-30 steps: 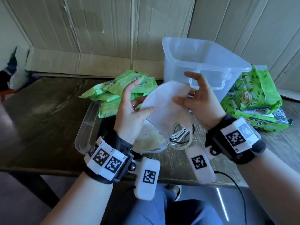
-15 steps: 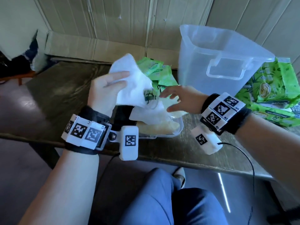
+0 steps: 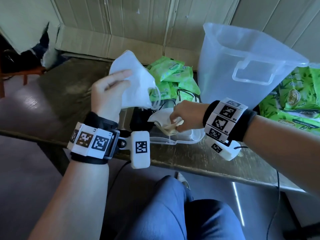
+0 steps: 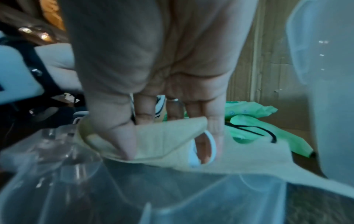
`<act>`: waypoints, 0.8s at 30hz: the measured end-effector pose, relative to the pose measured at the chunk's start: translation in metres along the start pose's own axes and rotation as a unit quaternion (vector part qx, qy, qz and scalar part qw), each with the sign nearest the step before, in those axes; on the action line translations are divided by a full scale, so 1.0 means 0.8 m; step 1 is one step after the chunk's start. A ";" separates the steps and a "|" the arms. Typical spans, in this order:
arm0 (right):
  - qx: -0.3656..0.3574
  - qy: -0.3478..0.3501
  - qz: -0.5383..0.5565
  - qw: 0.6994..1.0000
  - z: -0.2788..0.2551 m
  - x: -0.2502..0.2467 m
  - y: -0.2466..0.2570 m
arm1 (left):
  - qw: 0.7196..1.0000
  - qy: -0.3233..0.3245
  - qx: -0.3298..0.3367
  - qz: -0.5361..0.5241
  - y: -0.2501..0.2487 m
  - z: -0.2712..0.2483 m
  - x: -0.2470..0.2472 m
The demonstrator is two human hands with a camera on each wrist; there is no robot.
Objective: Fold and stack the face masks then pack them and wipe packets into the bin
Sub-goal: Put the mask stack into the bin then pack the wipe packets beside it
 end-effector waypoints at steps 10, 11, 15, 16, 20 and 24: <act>0.129 -0.324 0.362 0.864 -0.085 -0.060 -0.096 | 0.998 0.051 -0.024 0.014 0.012 -0.002 0.026; 0.131 -0.383 0.384 0.830 -0.104 -0.065 -0.103 | 0.997 0.072 -0.021 0.009 0.010 -0.004 0.040; 0.133 -0.503 0.381 0.764 -0.148 -0.060 -0.099 | 0.983 0.182 -0.028 0.009 0.003 -0.020 0.116; 0.128 -0.511 0.369 0.766 -0.150 -0.057 -0.093 | 0.976 0.212 -0.037 0.017 0.004 -0.024 0.134; 0.049 -0.457 0.336 0.822 -0.137 -0.033 -0.068 | 0.957 0.271 -0.080 -0.059 0.001 -0.040 0.184; -0.028 -0.426 0.397 0.813 -0.143 -0.016 -0.071 | 0.974 0.211 -0.078 -0.017 0.009 -0.038 0.186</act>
Point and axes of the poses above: each hand's wrist, its own z-axis towards the middle knuckle, its own x-axis out of the palm, y = z × x, the point moved 7 cm from there along z, towards the middle knuckle, and after that the axes turned 13 degrees about y, right-handed, at the moved point
